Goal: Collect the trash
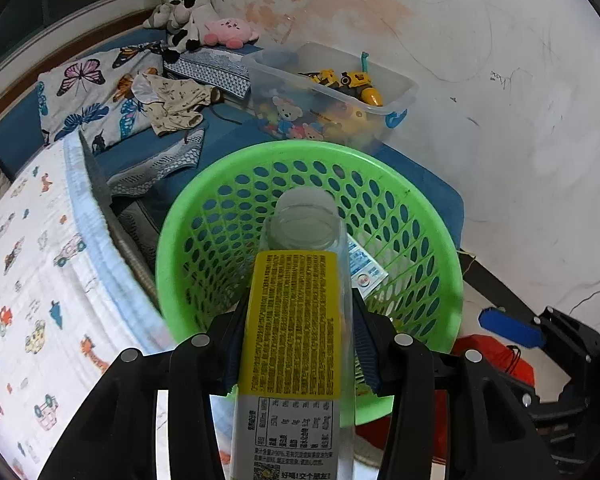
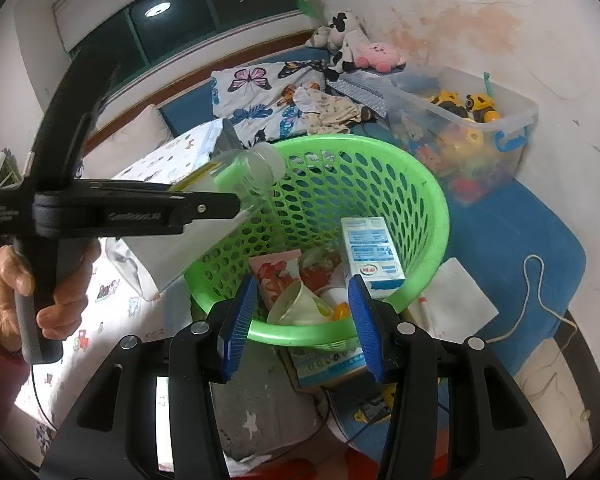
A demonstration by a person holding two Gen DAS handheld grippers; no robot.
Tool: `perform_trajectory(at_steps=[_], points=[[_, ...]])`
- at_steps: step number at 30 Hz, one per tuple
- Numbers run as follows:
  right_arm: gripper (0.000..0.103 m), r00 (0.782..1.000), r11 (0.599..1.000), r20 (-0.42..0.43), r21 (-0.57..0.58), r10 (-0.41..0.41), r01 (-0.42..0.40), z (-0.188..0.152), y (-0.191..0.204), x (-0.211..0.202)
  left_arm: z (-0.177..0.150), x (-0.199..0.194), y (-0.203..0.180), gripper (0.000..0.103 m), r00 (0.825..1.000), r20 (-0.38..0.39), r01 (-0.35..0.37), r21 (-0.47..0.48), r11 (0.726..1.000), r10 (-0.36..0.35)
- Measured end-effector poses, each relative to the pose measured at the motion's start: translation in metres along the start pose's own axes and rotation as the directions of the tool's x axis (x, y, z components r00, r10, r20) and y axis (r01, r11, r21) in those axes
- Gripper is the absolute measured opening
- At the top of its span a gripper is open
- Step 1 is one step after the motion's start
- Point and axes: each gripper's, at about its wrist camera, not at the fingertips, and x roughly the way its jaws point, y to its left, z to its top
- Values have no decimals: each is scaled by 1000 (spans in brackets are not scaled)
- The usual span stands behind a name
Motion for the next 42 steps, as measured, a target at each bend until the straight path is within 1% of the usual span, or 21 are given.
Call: perform_trajectory(at_steps=[4,10,17,19,20,22,24,28,32,34,36,42], points=[[49,1000,1000,5,11,-2,2,-1,-4,-2,4,2,-5,45,1000,5,-2,8,1000,2],[49,1000,1000,4,14,5,-5,-2,-4,-2,3,-6,-3,45,1000,17,-3,-4,1000,3],[49,1000,1000,1,-2,24,-24,-4,6,-1,-12,-31,4,46,997,66,-37,-6,999,37],[49,999,999,-1,-6,32,-32,-4,11,0,-20,-41,11,47,995,82,-49,-24,999,51],[49,999,999,-1,-10,37,-37,-4,14,0,-22,-43,14,49,995,84,-52,-32,998,55],[54,999,999,0,-18,45,-45,-4,20,0,-31,-51,22,53,993,94,-72,-54,996,77],[56,999,998,0,-30,49,-49,-4,27,0,-39,-57,28,61,990,105,-87,-70,994,94],[61,998,997,2,-55,56,-56,-4,44,0,-59,-72,44,67,984,122,-113,-116,987,128],[67,998,995,-4,-86,57,-57,-5,62,2,-79,-88,59,80,976,142,-144,-161,976,168],[71,998,993,-6,-100,61,-62,-6,71,3,-88,-96,64,82,972,150,-156,-180,971,183],[74,998,992,-8,-110,67,-67,-7,80,3,-97,-103,70,86,967,153,-171,-199,965,203],[80,996,989,-19,-126,82,-84,-11,101,8,-120,-118,82,89,951,158,-225,-230,947,264]])
